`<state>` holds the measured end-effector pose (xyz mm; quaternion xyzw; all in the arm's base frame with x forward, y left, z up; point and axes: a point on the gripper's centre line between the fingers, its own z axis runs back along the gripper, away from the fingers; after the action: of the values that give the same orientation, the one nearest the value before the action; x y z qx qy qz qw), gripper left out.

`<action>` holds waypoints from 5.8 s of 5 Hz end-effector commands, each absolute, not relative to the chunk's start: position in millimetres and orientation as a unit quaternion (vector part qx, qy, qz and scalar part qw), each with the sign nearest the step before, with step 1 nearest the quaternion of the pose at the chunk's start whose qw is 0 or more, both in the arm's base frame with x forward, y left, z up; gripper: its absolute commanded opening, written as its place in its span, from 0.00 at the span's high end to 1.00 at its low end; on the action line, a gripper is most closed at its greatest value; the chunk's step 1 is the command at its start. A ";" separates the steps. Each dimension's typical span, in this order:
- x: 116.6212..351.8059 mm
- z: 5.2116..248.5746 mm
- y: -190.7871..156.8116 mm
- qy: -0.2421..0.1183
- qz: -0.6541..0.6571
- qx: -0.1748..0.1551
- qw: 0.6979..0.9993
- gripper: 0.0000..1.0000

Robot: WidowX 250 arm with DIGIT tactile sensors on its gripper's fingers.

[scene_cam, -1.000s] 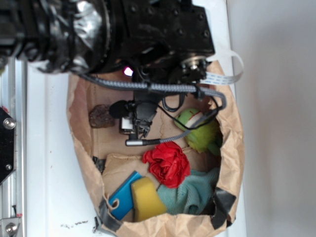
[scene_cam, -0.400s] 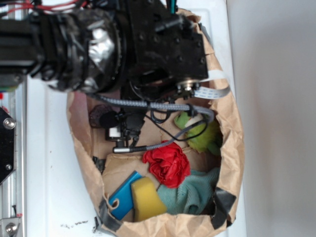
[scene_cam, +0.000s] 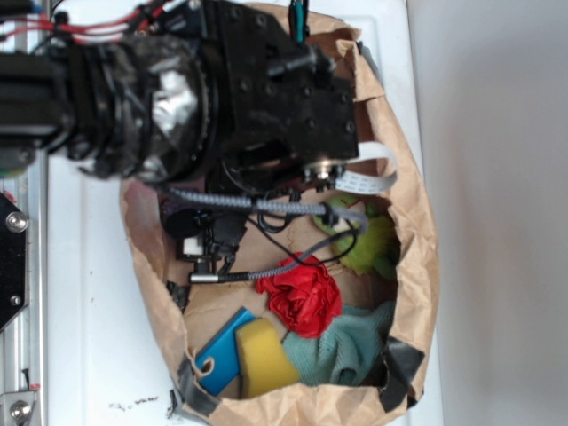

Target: Grab the rock.

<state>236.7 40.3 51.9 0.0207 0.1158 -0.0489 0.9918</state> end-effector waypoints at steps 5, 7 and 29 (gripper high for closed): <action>245.4 45.5 19.7 0.096 -0.063 -0.005 0.993 0.00; 248.4 35.6 12.5 0.092 -0.071 -0.003 0.993 0.00; 242.0 76.6 51.1 0.039 -0.029 -0.029 0.998 0.00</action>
<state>238.2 42.2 61.3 -0.0373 0.0656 -0.0366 0.9965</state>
